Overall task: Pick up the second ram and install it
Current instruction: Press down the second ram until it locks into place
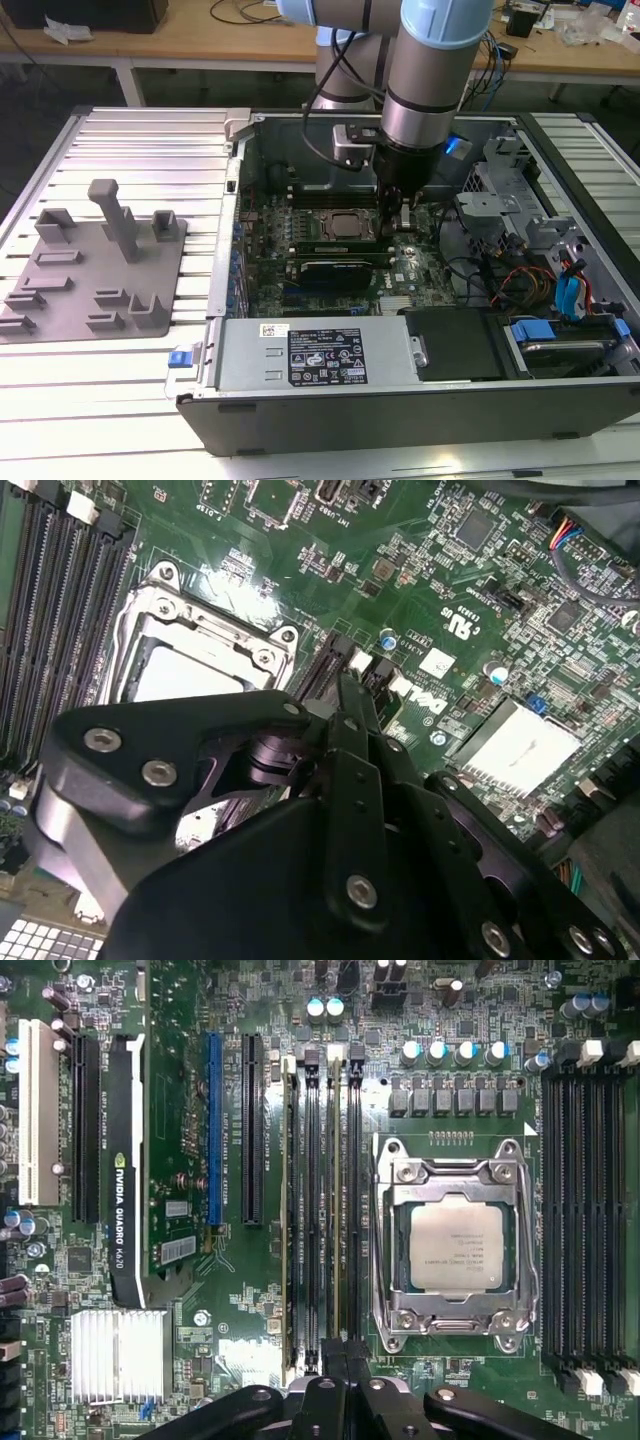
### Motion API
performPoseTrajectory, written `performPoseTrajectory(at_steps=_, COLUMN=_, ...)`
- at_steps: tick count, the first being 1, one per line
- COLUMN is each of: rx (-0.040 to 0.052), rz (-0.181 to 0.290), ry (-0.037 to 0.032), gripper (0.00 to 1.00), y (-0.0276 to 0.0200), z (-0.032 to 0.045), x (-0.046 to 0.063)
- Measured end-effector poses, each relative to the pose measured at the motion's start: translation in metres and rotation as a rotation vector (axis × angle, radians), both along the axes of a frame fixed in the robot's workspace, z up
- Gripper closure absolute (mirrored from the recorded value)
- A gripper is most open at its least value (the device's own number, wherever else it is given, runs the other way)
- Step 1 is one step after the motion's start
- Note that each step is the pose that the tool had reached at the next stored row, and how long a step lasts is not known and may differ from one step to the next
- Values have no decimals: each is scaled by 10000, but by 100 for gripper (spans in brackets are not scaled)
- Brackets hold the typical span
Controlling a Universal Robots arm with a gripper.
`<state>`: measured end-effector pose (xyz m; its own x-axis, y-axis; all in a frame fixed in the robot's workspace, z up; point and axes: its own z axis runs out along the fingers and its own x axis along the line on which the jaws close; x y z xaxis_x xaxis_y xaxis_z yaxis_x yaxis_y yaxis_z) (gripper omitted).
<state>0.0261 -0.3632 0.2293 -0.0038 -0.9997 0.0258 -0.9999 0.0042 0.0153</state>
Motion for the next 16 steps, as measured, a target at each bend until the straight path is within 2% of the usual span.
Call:
performPoseTrajectory(at_steps=2, rx=3, rz=-1, ry=0, gripper=92, y=1, z=1, x=0)
performPoseTrajectory(at_steps=4, rx=-40, rz=-1, ry=-1, gripper=92, y=1, z=81, x=0)
performPoseTrajectory(at_steps=7, rx=-43, rz=-1, ry=-1, gripper=92, y=0, z=86, x=-33)
performPoseTrajectory(at_steps=9, rx=-41, rz=-2, ry=-3, gripper=92, y=3, z=85, x=-201)
performPoseTrajectory(at_steps=12, rx=-41, rz=-1, ry=-5, gripper=92, y=8, z=85, x=-339)
performPoseTrajectory(at_steps=16, rx=-40, rz=-1, ry=-5, gripper=92, y=18, z=82, x=-640)
